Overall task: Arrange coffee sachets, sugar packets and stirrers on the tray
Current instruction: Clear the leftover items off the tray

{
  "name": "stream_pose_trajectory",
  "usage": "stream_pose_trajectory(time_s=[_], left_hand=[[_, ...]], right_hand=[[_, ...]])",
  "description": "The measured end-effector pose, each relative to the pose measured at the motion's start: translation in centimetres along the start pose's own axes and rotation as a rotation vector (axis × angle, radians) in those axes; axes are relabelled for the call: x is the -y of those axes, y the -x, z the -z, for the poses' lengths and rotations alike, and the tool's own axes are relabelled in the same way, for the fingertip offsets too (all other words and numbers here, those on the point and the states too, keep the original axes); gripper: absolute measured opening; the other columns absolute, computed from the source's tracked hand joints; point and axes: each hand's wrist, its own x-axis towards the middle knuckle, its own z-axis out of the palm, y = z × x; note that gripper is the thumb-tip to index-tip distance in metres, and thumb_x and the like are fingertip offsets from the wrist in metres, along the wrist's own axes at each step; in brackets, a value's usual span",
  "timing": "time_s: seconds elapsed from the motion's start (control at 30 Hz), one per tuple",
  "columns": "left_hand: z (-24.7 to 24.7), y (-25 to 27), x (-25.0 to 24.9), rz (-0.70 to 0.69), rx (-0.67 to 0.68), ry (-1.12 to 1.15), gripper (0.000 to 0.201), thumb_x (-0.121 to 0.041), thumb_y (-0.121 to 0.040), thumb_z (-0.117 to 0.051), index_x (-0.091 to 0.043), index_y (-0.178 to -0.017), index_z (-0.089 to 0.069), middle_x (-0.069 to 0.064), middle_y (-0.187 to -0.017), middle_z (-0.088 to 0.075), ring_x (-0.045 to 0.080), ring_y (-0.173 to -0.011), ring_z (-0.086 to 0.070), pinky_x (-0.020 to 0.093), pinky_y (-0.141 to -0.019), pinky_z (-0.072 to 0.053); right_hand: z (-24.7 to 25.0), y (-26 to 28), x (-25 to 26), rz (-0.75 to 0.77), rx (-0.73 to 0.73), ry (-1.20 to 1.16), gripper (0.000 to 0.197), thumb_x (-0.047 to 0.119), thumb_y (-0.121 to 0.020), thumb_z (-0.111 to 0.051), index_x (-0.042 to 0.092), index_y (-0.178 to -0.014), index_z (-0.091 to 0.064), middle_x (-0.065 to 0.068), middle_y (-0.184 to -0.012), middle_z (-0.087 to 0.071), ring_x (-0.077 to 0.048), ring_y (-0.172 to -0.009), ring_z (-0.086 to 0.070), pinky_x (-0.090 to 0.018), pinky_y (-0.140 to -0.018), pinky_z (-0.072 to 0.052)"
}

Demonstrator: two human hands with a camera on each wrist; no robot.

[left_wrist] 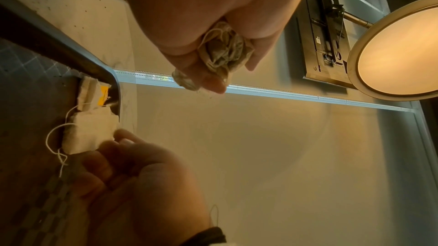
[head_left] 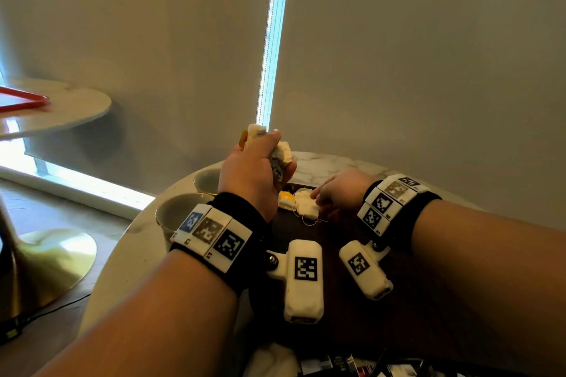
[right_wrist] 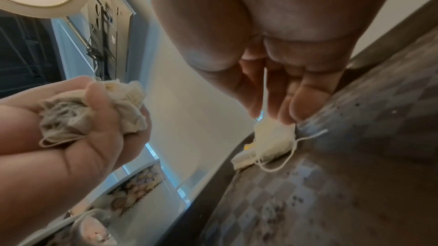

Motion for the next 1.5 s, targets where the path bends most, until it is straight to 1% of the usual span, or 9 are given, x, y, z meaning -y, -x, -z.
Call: stream_pose_trajectory(time_s=[0.1, 0.2, 0.33, 0.5, 0.67, 0.9, 1.17, 1.37, 1.5], left_hand=[[-0.1, 0.3, -0.1, -0.003, 0.008, 0.0, 0.029, -0.024, -0.09, -0.078, -0.016, -0.113, -0.064, 0.014, -0.118, -0.062, 0.03, -0.104, -0.068, 0.027, -0.063, -0.06], [-0.1, 0.2, -0.2, -0.001, 0.011, 0.004, 0.033, -0.026, -0.089, -0.078, -0.016, -0.116, -0.062, 0.015, -0.12, -0.06, 0.031, -0.104, -0.067, 0.028, -0.063, -0.059], [0.2, -0.2, -0.1, 0.023, 0.017, 0.019, 0.039, -0.031, -0.09, -0.076, -0.012, -0.121, -0.062, 0.018, -0.122, -0.061, 0.035, -0.104, -0.068, 0.03, -0.064, -0.059], [0.2, 0.0, 0.0, 0.058, 0.087, 0.084, 0.03, -0.02, -0.095, -0.054, -0.008, -0.12, -0.063, 0.022, -0.122, -0.06, 0.039, -0.107, -0.064, 0.034, -0.065, -0.061], [0.3, 0.0, 0.2, 0.072, 0.114, 0.05, 0.027, -0.01, -0.097, -0.051, -0.011, -0.123, -0.06, 0.022, -0.121, -0.061, 0.037, -0.104, -0.068, 0.035, -0.073, -0.062], [0.2, -0.3, 0.5, 0.046, 0.121, -0.047, 0.03, -0.015, -0.1, -0.06, -0.01, -0.129, -0.058, 0.022, -0.116, -0.068, 0.026, -0.078, -0.078, 0.03, -0.063, -0.06], [0.5, -0.8, 0.7, 0.017, 0.144, -0.106, 0.04, -0.019, -0.095, -0.067, -0.011, -0.133, -0.058, 0.021, -0.124, -0.066, 0.032, -0.098, -0.075, 0.033, -0.069, -0.059], [0.4, -0.9, 1.1, 0.028, 0.168, -0.142, 0.043, -0.022, -0.098, -0.066, -0.009, -0.137, -0.053, 0.021, -0.123, -0.066, 0.034, -0.105, -0.071, 0.035, -0.073, -0.062], [0.3, -0.8, 1.1, 0.075, 0.202, -0.127, 0.042, -0.041, -0.096, -0.065, -0.009, -0.123, -0.066, 0.019, -0.114, -0.073, 0.027, -0.093, -0.074, 0.032, -0.063, -0.058]], right_hand=[[-0.9, 0.5, 0.2, -0.026, 0.057, -0.03, 0.017, 0.007, -0.096, -0.06, 0.004, -0.111, -0.069, -0.014, -0.094, -0.065, -0.022, -0.087, -0.059, -0.029, -0.078, -0.052], [-1.4, 0.2, 0.3, -0.027, 0.031, -0.031, 0.021, 0.01, -0.095, -0.063, 0.001, -0.113, -0.069, -0.013, -0.095, -0.067, -0.021, -0.085, -0.06, -0.034, -0.095, -0.054], [-1.3, 0.0, 0.4, -0.004, 0.025, -0.02, 0.021, 0.01, -0.095, -0.063, 0.002, -0.113, -0.069, -0.012, -0.096, -0.067, -0.022, -0.087, -0.062, -0.038, -0.098, -0.053], [0.2, 0.6, 0.1, 0.209, -0.07, -0.014, 0.011, 0.011, -0.092, -0.065, 0.018, -0.096, -0.072, -0.005, -0.096, -0.071, -0.017, -0.083, -0.065, -0.029, -0.068, -0.056], [1.1, 2.6, 1.0, 0.484, -0.051, -0.422, 0.017, 0.009, -0.094, -0.061, 0.019, -0.106, -0.067, -0.004, -0.092, -0.065, -0.017, -0.077, -0.059, -0.027, -0.059, -0.048], [0.6, 3.8, 1.8, 0.585, 0.022, -0.52, 0.021, 0.02, -0.091, -0.067, 0.016, -0.111, -0.066, -0.005, -0.093, -0.068, -0.019, -0.077, -0.061, -0.027, -0.059, -0.048], [0.1, 3.7, 1.6, 0.578, -0.046, -0.425, 0.019, 0.021, -0.088, -0.073, 0.018, -0.107, -0.071, -0.011, -0.102, -0.073, -0.021, -0.084, -0.064, -0.027, -0.061, -0.049], [0.1, 4.2, 2.0, 0.664, -0.107, -0.268, 0.028, 0.017, -0.085, -0.077, 0.03, -0.107, -0.068, 0.001, -0.084, -0.066, -0.002, -0.065, -0.062, -0.017, -0.059, -0.049], [-0.4, 4.3, 2.2, 0.632, -0.124, -0.385, 0.007, 0.015, -0.09, -0.072, 0.015, -0.097, -0.071, -0.002, -0.082, -0.073, -0.005, -0.064, -0.066, -0.017, -0.055, -0.05]])
